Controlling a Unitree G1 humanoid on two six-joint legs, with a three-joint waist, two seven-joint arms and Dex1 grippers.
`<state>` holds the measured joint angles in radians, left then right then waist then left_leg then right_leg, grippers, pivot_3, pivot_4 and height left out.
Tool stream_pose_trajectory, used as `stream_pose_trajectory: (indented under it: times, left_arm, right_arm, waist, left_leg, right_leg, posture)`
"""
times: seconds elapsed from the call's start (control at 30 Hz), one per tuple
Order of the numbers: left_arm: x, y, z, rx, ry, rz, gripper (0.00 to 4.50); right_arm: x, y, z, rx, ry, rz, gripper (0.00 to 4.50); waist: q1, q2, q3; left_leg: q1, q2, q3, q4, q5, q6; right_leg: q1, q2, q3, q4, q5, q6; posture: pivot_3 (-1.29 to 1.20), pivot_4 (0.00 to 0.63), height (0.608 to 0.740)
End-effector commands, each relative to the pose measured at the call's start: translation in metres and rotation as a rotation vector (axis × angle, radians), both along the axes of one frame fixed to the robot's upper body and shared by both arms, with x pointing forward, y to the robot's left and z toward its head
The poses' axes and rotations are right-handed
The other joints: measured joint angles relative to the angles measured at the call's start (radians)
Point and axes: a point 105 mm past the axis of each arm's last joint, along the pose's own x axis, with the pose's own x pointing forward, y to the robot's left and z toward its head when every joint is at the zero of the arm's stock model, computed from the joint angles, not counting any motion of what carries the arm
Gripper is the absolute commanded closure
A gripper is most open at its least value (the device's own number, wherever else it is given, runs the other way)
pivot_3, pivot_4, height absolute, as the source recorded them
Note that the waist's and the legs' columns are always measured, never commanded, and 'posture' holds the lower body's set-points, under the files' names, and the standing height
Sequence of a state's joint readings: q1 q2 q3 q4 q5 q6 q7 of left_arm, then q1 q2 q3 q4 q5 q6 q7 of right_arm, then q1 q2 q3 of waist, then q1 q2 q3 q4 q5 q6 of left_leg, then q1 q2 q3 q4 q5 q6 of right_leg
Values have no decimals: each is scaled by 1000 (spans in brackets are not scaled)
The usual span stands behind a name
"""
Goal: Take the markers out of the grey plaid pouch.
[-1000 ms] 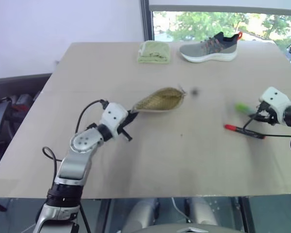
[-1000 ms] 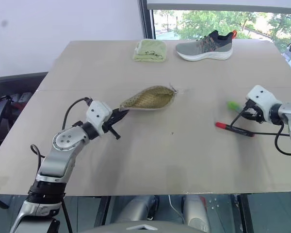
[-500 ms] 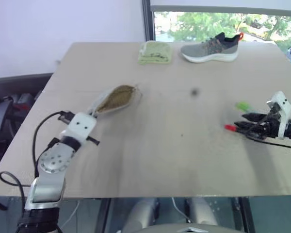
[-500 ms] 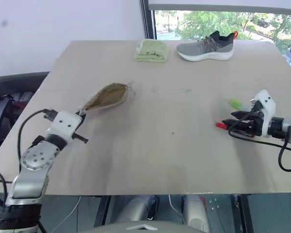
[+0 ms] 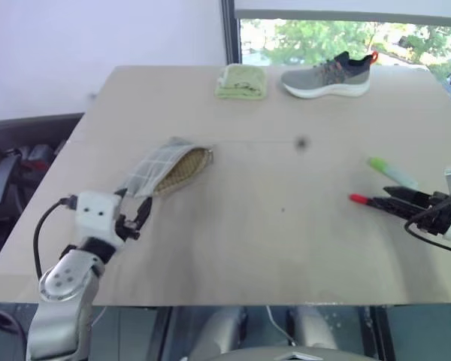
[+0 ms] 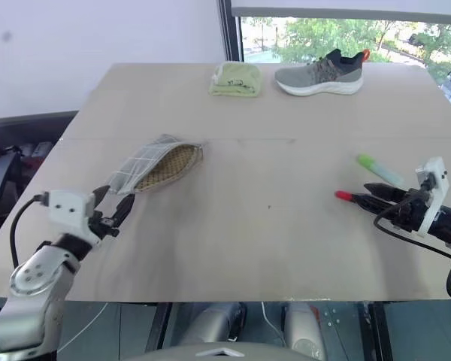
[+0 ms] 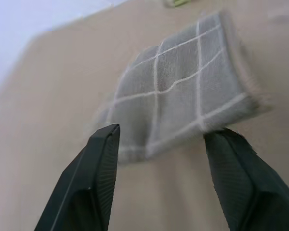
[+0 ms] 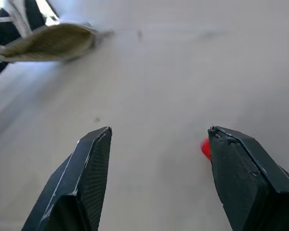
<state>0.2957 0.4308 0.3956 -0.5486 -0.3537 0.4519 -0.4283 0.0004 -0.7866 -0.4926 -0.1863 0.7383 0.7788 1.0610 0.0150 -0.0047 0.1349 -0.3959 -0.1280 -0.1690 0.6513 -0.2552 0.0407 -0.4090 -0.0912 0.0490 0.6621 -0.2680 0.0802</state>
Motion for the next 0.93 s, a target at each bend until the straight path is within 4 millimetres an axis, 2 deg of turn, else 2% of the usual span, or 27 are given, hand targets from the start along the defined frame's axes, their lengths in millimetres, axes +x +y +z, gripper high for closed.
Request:
stream_pose_trajectory:
  times: [0.03, 0.13, 0.3, 0.43, 0.67, 0.93]
  left_arm:
    - [-27, -22, -5, -56, 69, -128, 1645]
    - [-50, -37, -20, -67, 145, -218, 1645]
    - [-68, -58, -25, -102, 181, -318, 1645]
    - [-74, -72, -25, -138, 186, -383, 1645]
    - [-67, -88, -22, -127, 159, -498, 1645]
    - [-50, -86, -17, -105, 115, -515, 1645]
  right_arm:
    - [-18, -2, -10, -96, -22, 44, 1293]
    - [-28, -13, -35, -220, -13, 57, 1293]
    - [-23, -22, -39, -180, -71, 31, 1293]
    - [-26, -14, -47, -195, -79, 103, 1293]
    - [-24, 19, -59, -189, -79, 230, 1293]
    - [-21, 46, -55, -151, -122, 296, 1293]
  waist:
    - [3, 0, 0]
    - [2, 0, 0]
    - [1, 1, 5]
    - [0, 1, 6]
    - [2, 1, 6]
    - [2, 1, 6]
  left_leg:
    - [0, 0, 0, 0, 0, 0]
    - [0, 0, 1, 0, -1, 1]
    - [11, 1, 2, 0, -4, 4]
    - [15, 2, 2, -1, -6, 2]
    - [14, 2, 1, -2, -4, 6]
    - [14, 2, 1, -3, -4, 6]
  right_leg:
    - [0, 0, 0, 0, 0, 0]
    - [1, -1, 0, -1, 0, 0]
    - [11, 0, 0, -2, -1, 0]
    - [17, 0, 0, -4, -3, -3]
    - [17, 0, -1, -6, -1, 0]
    - [15, 1, -1, -6, -1, 0]
  posture:
    - [0, 150, 740]
    - [0, 150, 740]
    - [0, 150, 740]
    - [0, 150, 740]
    - [0, 150, 740]
    - [0, 150, 740]
